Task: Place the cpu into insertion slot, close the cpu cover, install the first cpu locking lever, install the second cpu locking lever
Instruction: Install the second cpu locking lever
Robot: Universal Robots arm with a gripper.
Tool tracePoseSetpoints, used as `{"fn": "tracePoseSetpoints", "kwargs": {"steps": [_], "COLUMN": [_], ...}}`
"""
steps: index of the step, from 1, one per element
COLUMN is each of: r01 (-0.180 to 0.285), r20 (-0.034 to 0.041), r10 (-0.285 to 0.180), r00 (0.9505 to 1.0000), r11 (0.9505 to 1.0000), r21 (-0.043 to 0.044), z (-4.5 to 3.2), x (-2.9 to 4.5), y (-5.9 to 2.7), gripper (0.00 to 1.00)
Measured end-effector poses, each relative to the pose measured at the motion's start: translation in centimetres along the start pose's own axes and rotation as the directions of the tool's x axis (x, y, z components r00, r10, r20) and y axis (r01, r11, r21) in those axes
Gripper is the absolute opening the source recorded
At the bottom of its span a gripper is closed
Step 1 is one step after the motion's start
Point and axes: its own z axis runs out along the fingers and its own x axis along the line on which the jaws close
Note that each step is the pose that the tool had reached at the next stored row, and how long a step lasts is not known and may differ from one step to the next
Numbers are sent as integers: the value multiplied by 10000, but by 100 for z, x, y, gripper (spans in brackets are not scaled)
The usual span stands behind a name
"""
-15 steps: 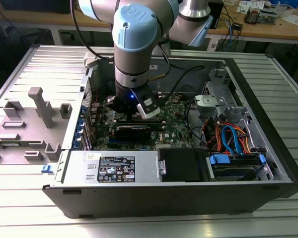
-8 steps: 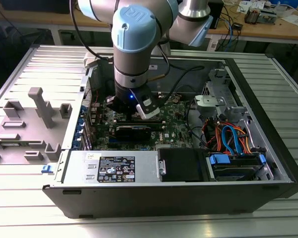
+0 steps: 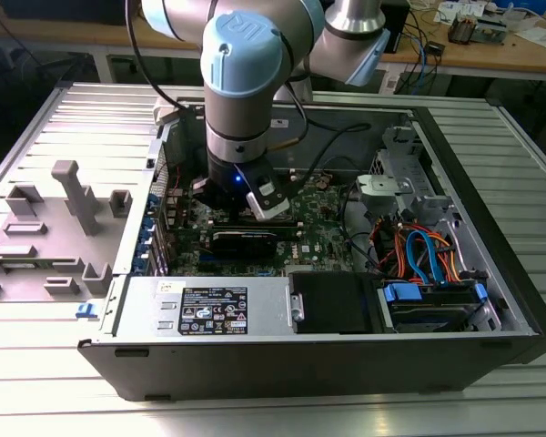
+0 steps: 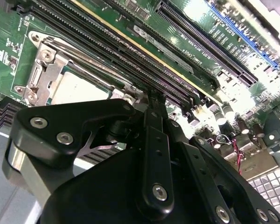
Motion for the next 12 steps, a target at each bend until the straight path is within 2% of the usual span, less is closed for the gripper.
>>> {"fn": "tracePoseSetpoints", "kwargs": {"steps": [5,7,9,10,12], "r01": [-2,-2,-3,-8,-18], "r20": [-1,0,-4,-10,-28], "r10": [2,2,3,8,18], "r00": [10000,10000,10000,10000,10000], "r11": [10000,10000,10000,10000,9999], "r21": [-1,-3,17,62,160], "z": [-83,-94,-88,-86,-84], "x": [3,2,-48,-103,-143], "y": [16,23,37,45,58], "gripper": [11,11,11,11,11]}}
